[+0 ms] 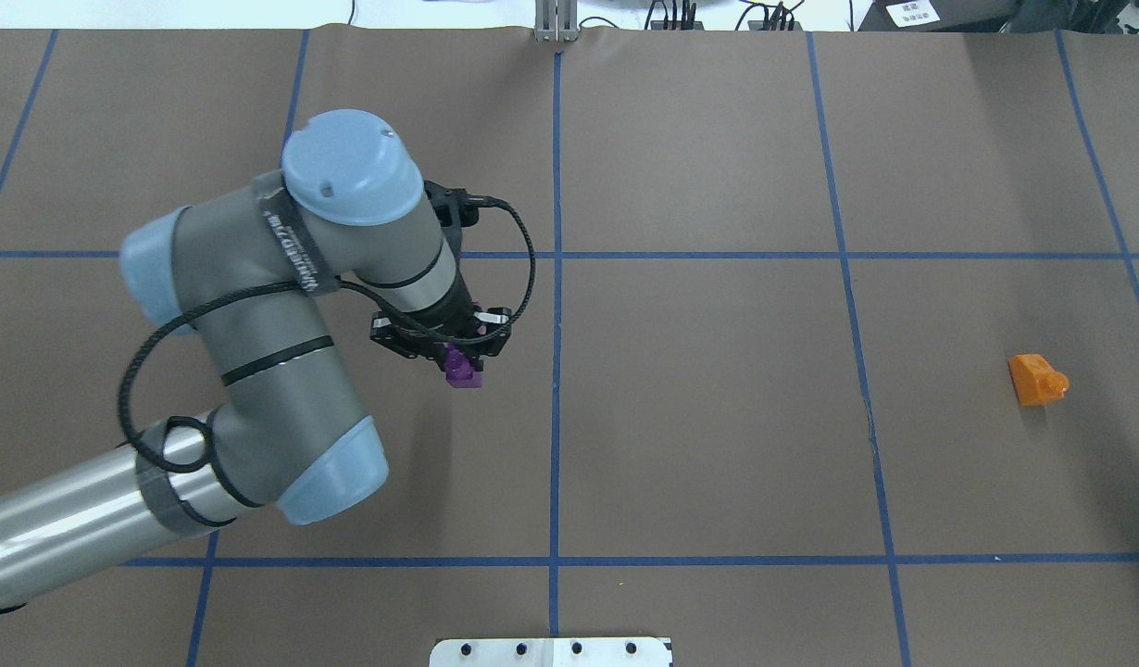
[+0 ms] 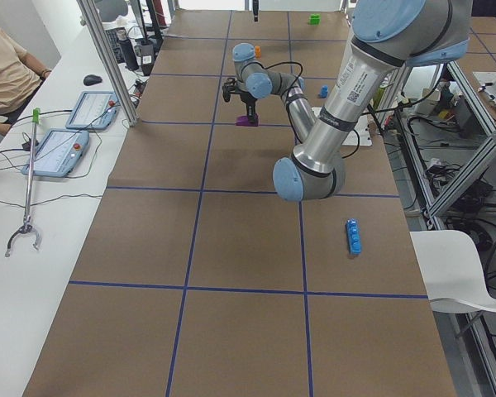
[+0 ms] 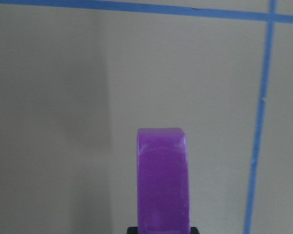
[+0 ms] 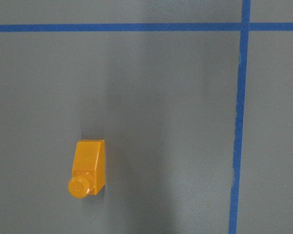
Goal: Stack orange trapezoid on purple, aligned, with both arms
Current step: 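Carry the purple block with the left gripper to the table center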
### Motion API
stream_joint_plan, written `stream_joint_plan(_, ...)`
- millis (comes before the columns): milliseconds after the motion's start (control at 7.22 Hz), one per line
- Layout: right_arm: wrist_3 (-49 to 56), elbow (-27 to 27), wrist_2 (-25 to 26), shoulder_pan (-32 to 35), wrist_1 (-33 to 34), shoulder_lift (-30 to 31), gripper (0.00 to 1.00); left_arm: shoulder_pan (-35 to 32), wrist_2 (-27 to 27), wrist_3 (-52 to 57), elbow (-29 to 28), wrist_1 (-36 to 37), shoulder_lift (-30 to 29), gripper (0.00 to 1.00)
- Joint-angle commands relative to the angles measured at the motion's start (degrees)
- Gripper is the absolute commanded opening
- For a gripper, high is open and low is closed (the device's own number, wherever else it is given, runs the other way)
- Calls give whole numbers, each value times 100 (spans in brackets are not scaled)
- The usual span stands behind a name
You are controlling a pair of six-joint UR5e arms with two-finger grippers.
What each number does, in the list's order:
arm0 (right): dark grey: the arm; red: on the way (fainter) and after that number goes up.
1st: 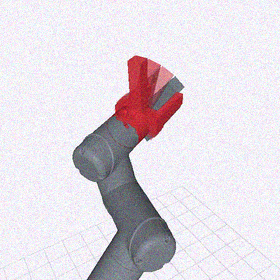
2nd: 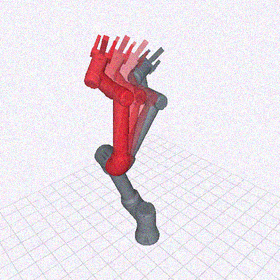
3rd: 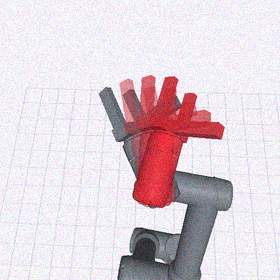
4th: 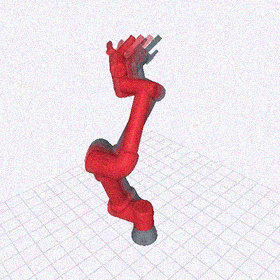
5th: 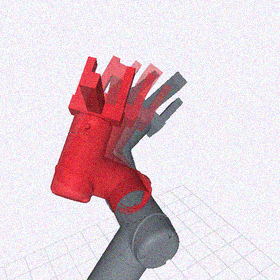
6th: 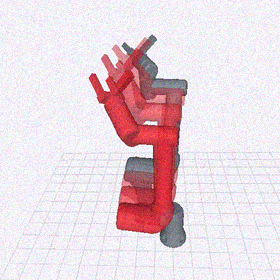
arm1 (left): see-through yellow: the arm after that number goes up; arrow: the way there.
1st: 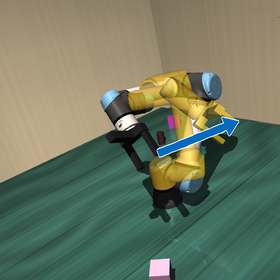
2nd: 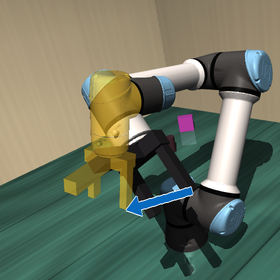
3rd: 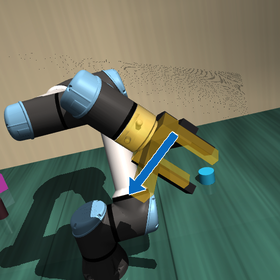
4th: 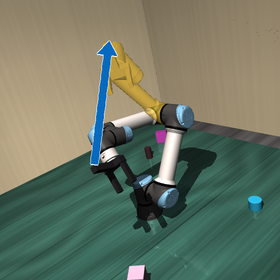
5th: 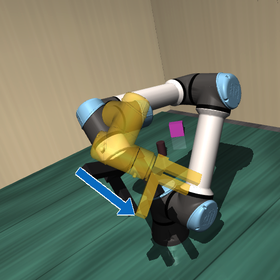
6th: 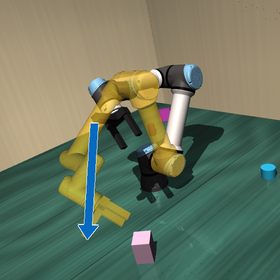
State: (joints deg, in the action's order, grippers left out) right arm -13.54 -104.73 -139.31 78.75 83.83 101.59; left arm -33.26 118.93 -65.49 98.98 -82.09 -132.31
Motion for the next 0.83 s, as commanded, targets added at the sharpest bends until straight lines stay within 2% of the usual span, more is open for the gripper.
stream_joint_plan(0, -9, -3, -35, 0, -111, 2, 100, 292, -369, -25, -1130, -43, -838, 0)
stream_joint_plan(416, -9, 6, -35, -8, -112, 2, 100, 338, -397, -69, -1871, -815, -919, 0)
stream_joint_plan(693, -9, 6, -44, -17, -112, 2, 100, 338, -397, -86, -1987, -887, -954, 0)
